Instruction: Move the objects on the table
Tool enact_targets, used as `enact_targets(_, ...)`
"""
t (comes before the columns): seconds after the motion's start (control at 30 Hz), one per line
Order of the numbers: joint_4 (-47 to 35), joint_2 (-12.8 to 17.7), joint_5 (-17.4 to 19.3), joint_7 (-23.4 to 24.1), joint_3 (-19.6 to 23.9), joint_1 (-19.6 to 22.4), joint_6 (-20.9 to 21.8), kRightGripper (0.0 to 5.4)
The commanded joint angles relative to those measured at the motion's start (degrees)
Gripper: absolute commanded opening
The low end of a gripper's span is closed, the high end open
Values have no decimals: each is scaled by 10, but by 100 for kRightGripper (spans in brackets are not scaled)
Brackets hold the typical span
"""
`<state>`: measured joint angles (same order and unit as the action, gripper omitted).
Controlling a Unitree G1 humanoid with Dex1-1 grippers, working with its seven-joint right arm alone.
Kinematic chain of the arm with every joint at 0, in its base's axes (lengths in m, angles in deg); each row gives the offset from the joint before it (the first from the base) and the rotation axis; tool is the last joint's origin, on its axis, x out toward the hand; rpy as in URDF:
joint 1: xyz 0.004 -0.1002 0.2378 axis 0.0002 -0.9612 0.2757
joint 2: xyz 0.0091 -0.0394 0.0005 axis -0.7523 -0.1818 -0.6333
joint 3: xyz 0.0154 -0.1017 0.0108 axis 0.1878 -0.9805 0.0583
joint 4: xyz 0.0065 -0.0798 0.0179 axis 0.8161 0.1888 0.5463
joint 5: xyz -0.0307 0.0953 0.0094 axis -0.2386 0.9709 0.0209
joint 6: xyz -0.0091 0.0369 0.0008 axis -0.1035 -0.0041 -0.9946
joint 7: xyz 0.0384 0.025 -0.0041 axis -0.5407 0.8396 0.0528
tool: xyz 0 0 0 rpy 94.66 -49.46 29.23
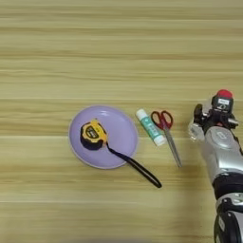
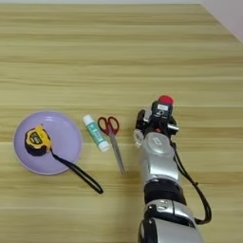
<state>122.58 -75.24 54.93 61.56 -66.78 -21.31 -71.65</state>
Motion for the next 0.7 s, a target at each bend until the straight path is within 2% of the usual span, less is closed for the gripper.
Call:
enact_targets(0.03, -56, 14, -5, -10, -11, 36, 40, 330)
enact_targets(0.47, -112, 11, -37, -5, -31, 14, 87, 328)
enact_targets(0.7, -133, 3, -35, -27, -43, 6, 101, 328)
